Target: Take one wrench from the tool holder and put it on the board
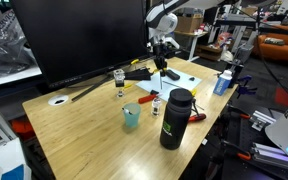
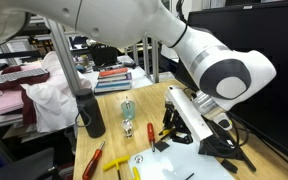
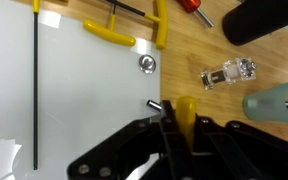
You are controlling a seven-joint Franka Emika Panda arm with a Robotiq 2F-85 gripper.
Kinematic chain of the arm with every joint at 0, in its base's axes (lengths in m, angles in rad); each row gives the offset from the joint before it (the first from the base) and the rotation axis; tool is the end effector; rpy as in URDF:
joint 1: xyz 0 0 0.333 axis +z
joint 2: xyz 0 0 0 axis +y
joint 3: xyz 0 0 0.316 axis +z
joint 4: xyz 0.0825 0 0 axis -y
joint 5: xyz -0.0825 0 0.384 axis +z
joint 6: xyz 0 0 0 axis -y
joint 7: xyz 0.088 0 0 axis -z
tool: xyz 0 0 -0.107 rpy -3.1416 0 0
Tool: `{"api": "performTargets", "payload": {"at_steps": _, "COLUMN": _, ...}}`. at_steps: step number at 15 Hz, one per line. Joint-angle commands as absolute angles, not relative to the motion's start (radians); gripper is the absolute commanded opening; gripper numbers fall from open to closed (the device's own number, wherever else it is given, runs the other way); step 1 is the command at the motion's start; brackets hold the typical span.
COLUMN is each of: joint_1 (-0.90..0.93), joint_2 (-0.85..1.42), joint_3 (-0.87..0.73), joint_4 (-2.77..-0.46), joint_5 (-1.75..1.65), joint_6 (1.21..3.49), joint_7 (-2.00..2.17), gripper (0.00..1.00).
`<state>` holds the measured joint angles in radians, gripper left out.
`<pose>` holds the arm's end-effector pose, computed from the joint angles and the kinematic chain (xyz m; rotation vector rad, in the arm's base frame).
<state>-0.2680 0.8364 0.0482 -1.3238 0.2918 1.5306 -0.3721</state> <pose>0.6558 -0.1201 0.2058 -2.5662 -0.0824 0.6721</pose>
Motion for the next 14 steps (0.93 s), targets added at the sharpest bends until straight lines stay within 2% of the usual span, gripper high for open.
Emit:
{"api": "performTargets", "payload": {"at_steps": 1, "joint_1": -0.289, "joint_2": 0.798, "joint_3": 0.053, "joint_4": -1.379, "joint_5": 0.33, "joint_6": 1.518, "joint_7": -0.393, "gripper": 0.03}}
{"api": "performTargets", "payload": {"at_steps": 13, "joint_1": -0.269, "joint_2": 0.804, "joint_3": 0.028, "joint_4": -1.415, "joint_5": 0.273, "joint_6": 1.505, "joint_7": -0.382, "gripper": 0.03}}
{"api": "performTargets", "payload": {"at_steps": 14, "joint_1": -0.269, "joint_2": 0.806, "joint_3": 0.029, "joint_4": -1.415, "joint_5": 0.27, "joint_6": 1.503, "joint_7": -0.382, "gripper": 0.07}}
